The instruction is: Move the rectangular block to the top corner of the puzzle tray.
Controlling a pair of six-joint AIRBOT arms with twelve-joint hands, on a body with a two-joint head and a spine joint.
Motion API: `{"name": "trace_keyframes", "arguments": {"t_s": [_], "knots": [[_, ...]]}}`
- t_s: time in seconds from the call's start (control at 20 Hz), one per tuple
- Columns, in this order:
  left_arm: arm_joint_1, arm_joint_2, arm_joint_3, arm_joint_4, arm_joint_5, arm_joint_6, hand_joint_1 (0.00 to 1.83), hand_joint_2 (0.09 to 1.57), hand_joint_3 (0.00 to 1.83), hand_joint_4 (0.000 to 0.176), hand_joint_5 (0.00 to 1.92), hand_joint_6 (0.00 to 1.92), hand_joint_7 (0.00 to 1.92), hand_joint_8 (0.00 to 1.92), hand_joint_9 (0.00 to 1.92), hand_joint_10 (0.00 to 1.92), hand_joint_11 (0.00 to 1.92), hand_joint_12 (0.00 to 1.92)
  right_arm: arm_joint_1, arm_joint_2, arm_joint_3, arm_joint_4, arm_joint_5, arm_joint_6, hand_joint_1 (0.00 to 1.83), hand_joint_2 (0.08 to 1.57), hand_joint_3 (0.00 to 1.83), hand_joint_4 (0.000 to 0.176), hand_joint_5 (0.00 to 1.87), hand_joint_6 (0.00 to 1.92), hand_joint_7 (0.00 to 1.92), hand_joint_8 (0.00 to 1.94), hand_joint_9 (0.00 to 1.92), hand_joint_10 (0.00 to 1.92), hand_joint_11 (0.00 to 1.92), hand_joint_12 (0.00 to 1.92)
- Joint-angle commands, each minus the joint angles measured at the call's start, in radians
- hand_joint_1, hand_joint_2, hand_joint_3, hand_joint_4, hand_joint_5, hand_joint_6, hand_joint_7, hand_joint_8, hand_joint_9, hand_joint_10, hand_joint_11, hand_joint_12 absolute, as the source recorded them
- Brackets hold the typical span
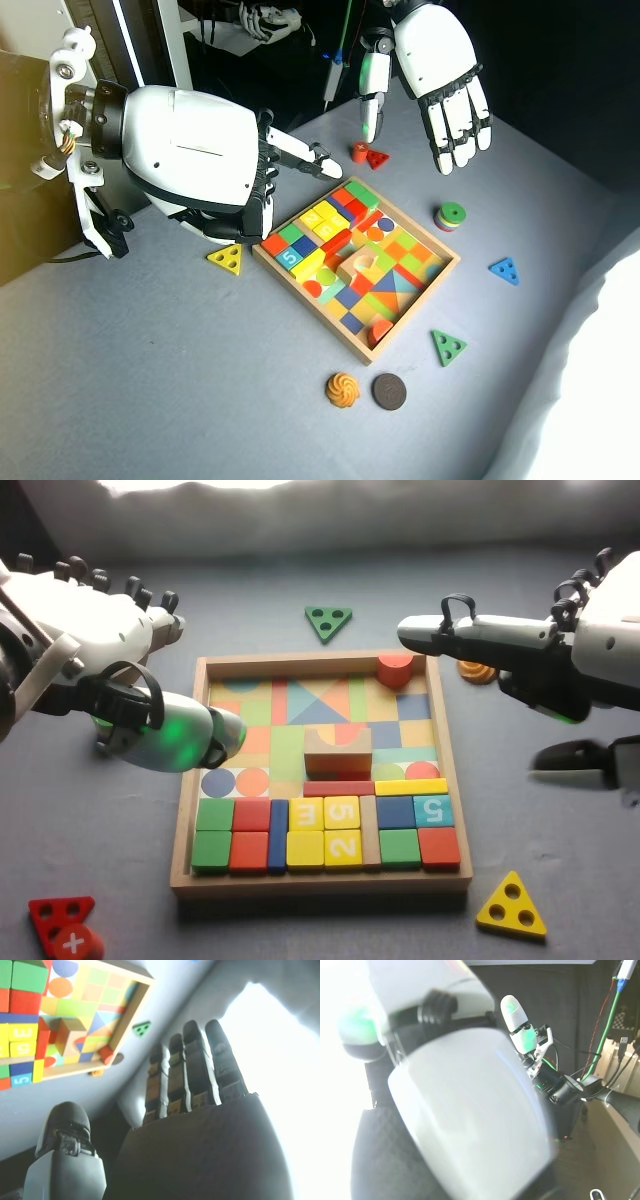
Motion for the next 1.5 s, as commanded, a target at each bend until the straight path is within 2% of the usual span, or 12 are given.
{"name": "trace_keyframes", "arguments": {"t_s": [0.0, 0.2, 0.45, 0.5, 0.6, 0.75, 0.9, 0.95, 1.05, 1.2, 1.25, 1.45], "knots": [[-0.014, 0.012, -0.005, 0.078, 0.001, 0.003, 0.00, 1.13, 0.02, 0.000, 0.11, 0.00, 0.13, 0.00, 0.13, 0.01, 0.00, 0.31, 0.016, 0.010, -0.004, 0.021, 0.097, 0.000, 0.15, 1.31, 0.02, 0.000, 0.00, 0.00, 0.73, 1.94, 0.86, 1.92, 0.70, 1.92], [-0.013, 0.013, -0.004, 0.085, 0.002, 0.003, 0.00, 1.13, 0.01, 0.000, 0.11, 0.00, 0.13, 0.00, 0.12, 0.00, 0.00, 0.24, 0.016, 0.010, -0.004, 0.021, 0.097, 0.000, 0.20, 1.30, 0.00, 0.000, 0.00, 0.00, 0.86, 1.72, 0.93, 1.92, 0.77, 1.92], [-0.013, 0.013, -0.004, 0.084, 0.002, 0.003, 0.00, 1.13, 0.00, 0.000, 0.14, 0.01, 0.15, 0.01, 0.15, 0.01, 0.00, 0.26, 0.016, 0.010, -0.004, 0.021, 0.098, -0.002, 0.25, 1.29, 0.00, 0.000, 0.00, 0.00, 0.83, 1.81, 0.93, 1.92, 0.77, 1.92], [-0.013, 0.013, -0.004, 0.085, 0.002, 0.003, 0.00, 1.14, 0.00, 0.000, 0.12, 0.00, 0.15, 0.00, 0.15, 0.00, 0.00, 0.24, 0.016, 0.010, -0.003, 0.021, 0.101, -0.005, 0.32, 1.26, 0.00, 0.000, 0.00, 0.00, 0.92, 1.91, 1.05, 1.92, 0.88, 1.92], [-0.011, 0.013, -0.004, 0.085, 0.004, 0.003, 0.00, 1.14, 0.00, 0.000, 0.14, 0.00, 0.17, 0.00, 0.17, 0.00, 0.00, 0.32, 0.016, 0.010, -0.002, 0.021, 0.104, -0.006, 0.56, 1.17, 0.00, 0.000, 0.11, 0.02, 1.13, 1.94, 1.23, 1.92, 1.10, 1.92], [-0.011, 0.013, -0.004, 0.089, 0.004, 0.003, 0.00, 1.12, 0.00, 0.000, 0.11, 0.00, 0.13, 0.00, 0.12, 0.00, 0.00, 0.23, 0.015, 0.009, 0.000, 0.021, 0.110, -0.012, 0.77, 1.17, 0.00, 0.000, 0.24, 0.02, 1.31, 1.94, 1.40, 1.92, 1.47, 1.92], [-0.011, 0.013, -0.004, 0.090, 0.004, 0.003, 0.00, 1.13, 0.00, 0.000, 0.12, 0.00, 0.14, 0.01, 0.14, 0.01, 0.00, 0.25, 0.007, 0.004, 0.007, 0.021, 0.131, -0.028, 0.99, 1.38, 0.04, 0.000, 0.49, 0.11, 1.63, 1.94, 1.76, 1.92, 1.87, 1.92], [-0.010, 0.013, -0.004, 0.088, 0.004, 0.003, 0.00, 1.14, 0.01, 0.000, 0.11, 0.00, 0.14, 0.00, 0.13, 0.00, 0.00, 0.24, 0.002, 0.002, 0.010, 0.021, 0.141, -0.035, 1.00, 1.42, 0.04, 0.000, 0.31, 0.03, 1.68, 1.94, 1.84, 1.92, 1.91, 1.92], [-0.010, 0.013, -0.004, 0.087, 0.005, 0.003, 0.00, 1.15, 0.00, 0.000, 0.11, 0.00, 0.12, 0.00, 0.14, 0.00, 0.00, 0.30, -0.010, -0.004, 0.020, 0.021, 0.167, -0.060, 1.11, 1.42, 0.02, 0.000, 0.22, 0.01, 1.67, 1.94, 1.89, 1.92, 1.92, 1.92], [-0.010, 0.013, -0.004, 0.083, 0.005, 0.003, 0.00, 1.18, 0.00, 0.000, 0.13, 0.00, 0.16, 0.00, 0.18, 0.00, 0.00, 0.42, -0.035, -0.015, 0.041, 0.021, 0.212, -0.136, 1.12, 1.32, 0.00, 0.000, 0.44, 0.11, 1.59, 1.94, 1.82, 1.92, 1.92, 1.92], [-0.011, 0.013, -0.005, 0.080, 0.005, 0.003, 0.00, 1.18, 0.00, 0.000, 0.13, 0.00, 0.15, 0.00, 0.16, 0.00, 0.00, 0.36, -0.049, -0.021, 0.053, 0.021, 0.237, -0.163, 1.09, 1.38, 0.01, 0.000, 0.29, 0.04, 1.59, 1.94, 1.81, 1.92, 1.92, 1.92], [-0.013, 0.013, -0.005, 0.071, 0.004, 0.003, 0.00, 1.15, 0.00, 0.000, 0.12, 0.00, 0.13, 0.00, 0.14, 0.00, 0.00, 0.30, -0.070, -0.027, 0.066, 0.021, 0.282, -0.190, 0.99, 1.35, 0.00, 0.000, 0.20, 0.00, 1.56, 1.94, 1.76, 1.92, 1.89, 1.92]]}}
